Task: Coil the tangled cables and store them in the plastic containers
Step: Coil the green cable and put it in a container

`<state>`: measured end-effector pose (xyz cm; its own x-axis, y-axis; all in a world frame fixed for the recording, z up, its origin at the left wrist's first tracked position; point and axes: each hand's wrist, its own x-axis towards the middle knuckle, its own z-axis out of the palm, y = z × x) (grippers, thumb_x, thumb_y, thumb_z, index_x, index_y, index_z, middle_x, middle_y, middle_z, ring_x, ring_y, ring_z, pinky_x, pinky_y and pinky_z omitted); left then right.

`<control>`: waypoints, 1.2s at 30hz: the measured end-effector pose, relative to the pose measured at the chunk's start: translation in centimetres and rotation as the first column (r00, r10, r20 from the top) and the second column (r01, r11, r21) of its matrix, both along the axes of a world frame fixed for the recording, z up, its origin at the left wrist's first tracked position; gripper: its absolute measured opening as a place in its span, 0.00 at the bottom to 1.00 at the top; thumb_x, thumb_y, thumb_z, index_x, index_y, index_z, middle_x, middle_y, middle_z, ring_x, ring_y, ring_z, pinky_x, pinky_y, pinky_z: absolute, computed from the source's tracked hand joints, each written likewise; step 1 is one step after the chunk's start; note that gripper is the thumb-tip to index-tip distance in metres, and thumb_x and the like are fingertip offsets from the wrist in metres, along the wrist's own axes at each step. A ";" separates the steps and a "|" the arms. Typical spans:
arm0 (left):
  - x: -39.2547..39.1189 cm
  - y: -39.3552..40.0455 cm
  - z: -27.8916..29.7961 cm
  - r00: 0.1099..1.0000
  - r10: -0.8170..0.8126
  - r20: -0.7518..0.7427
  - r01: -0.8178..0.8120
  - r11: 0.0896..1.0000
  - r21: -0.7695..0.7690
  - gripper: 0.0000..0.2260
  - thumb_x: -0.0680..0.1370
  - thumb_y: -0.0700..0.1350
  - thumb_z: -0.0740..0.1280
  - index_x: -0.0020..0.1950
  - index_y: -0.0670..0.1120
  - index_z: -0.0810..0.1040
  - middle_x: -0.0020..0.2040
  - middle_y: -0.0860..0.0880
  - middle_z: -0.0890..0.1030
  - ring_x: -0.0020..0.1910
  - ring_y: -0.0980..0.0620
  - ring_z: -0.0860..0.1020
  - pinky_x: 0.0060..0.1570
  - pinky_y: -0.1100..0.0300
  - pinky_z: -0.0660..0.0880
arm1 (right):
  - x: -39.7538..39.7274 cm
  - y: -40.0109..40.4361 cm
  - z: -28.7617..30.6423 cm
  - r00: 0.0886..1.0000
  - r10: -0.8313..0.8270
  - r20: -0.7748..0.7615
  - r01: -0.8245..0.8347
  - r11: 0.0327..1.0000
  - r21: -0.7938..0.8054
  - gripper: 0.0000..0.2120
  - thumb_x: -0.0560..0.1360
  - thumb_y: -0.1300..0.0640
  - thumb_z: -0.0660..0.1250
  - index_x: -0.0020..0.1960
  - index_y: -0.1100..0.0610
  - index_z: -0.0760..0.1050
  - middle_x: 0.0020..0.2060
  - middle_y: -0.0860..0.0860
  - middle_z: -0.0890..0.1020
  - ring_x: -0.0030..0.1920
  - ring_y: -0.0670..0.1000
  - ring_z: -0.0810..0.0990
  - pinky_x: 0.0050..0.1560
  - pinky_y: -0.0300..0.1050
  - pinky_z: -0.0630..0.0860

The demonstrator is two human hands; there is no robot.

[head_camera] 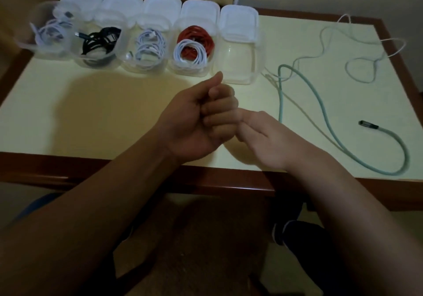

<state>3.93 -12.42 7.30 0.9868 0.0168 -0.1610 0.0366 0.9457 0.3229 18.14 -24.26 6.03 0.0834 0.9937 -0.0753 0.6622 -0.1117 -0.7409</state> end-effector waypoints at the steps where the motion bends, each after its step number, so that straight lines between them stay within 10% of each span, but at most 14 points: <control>1: 0.3 -0.1 -0.1 0.998 0.060 -0.009 -0.061 0.998 -0.021 0.20 0.86 0.52 0.53 0.37 0.46 0.70 0.30 0.53 0.60 0.29 0.55 0.58 0.32 0.62 0.57 | -0.2 -0.1 0.3 0.999 0.008 0.049 -0.008 1.000 -0.016 0.13 0.83 0.47 0.53 0.42 0.42 0.72 0.36 0.38 0.79 0.40 0.42 0.77 0.43 0.40 0.70; 9: 1.9 0.6 0.5 0.810 0.586 -0.013 -0.549 0.766 0.334 0.21 0.88 0.48 0.53 0.48 0.41 0.83 0.38 0.49 0.82 0.40 0.52 0.81 0.48 0.57 0.80 | -1.3 -1.6 2.5 0.951 0.057 0.303 -0.046 0.998 -0.043 0.19 0.83 0.45 0.53 0.37 0.51 0.70 0.27 0.47 0.74 0.31 0.49 0.74 0.36 0.52 0.71; 12: 1.6 1.1 0.1 0.815 0.572 0.098 -0.358 0.364 0.860 0.19 0.88 0.47 0.53 0.55 0.41 0.82 0.45 0.47 0.86 0.47 0.54 0.83 0.50 0.61 0.77 | -1.6 -2.1 3.1 0.922 -0.046 0.383 -0.012 0.989 0.149 0.14 0.82 0.47 0.54 0.39 0.50 0.66 0.27 0.46 0.71 0.29 0.51 0.72 0.32 0.51 0.69; 16: 1.1 0.2 0.1 0.943 0.334 -0.004 -0.019 0.066 0.998 0.23 0.88 0.47 0.54 0.43 0.40 0.83 0.35 0.49 0.83 0.33 0.55 0.77 0.41 0.63 0.72 | -0.3 -2.2 3.1 0.926 -0.220 0.306 0.109 0.934 0.341 0.13 0.86 0.48 0.57 0.48 0.53 0.73 0.30 0.44 0.74 0.32 0.51 0.74 0.35 0.51 0.71; 21: 1.3 -0.4 -0.1 0.957 0.119 -0.265 0.205 0.374 0.905 0.29 0.86 0.61 0.49 0.35 0.44 0.72 0.27 0.48 0.63 0.27 0.49 0.62 0.31 0.58 0.65 | 0.8 -1.9 1.4 0.935 -0.317 0.158 0.256 0.913 0.318 0.13 0.85 0.45 0.63 0.49 0.54 0.73 0.26 0.46 0.70 0.27 0.48 0.70 0.31 0.42 0.65; 28: 1.6 0.3 -1.0 0.997 0.033 -0.074 -0.011 0.962 0.273 0.20 0.87 0.52 0.52 0.35 0.50 0.62 0.27 0.54 0.56 0.26 0.56 0.56 0.26 0.62 0.57 | 2.1 -0.5 0.5 0.918 -0.360 -0.168 0.372 0.927 0.046 0.19 0.87 0.49 0.58 0.41 0.56 0.73 0.22 0.43 0.67 0.24 0.43 0.66 0.29 0.35 0.61; 32: 2.0 -0.3 -2.0 0.983 0.182 0.009 -0.176 0.962 -0.209 0.14 0.85 0.46 0.55 0.40 0.47 0.67 0.27 0.51 0.65 0.27 0.53 0.64 0.31 0.59 0.65 | 0.8 0.0 -0.5 0.923 -0.261 -0.282 0.234 0.964 -0.125 0.20 0.88 0.52 0.56 0.39 0.54 0.73 0.22 0.43 0.66 0.21 0.43 0.64 0.25 0.33 0.60; 36: 2.7 -0.7 -1.3 0.887 0.454 -0.081 -0.461 0.881 -0.108 0.11 0.80 0.41 0.58 0.37 0.46 0.70 0.27 0.52 0.70 0.26 0.54 0.70 0.30 0.62 0.71 | -0.4 0.2 -0.8 0.941 -0.234 -0.243 0.191 0.963 -0.188 0.20 0.87 0.53 0.59 0.37 0.55 0.74 0.22 0.44 0.69 0.23 0.42 0.66 0.29 0.39 0.63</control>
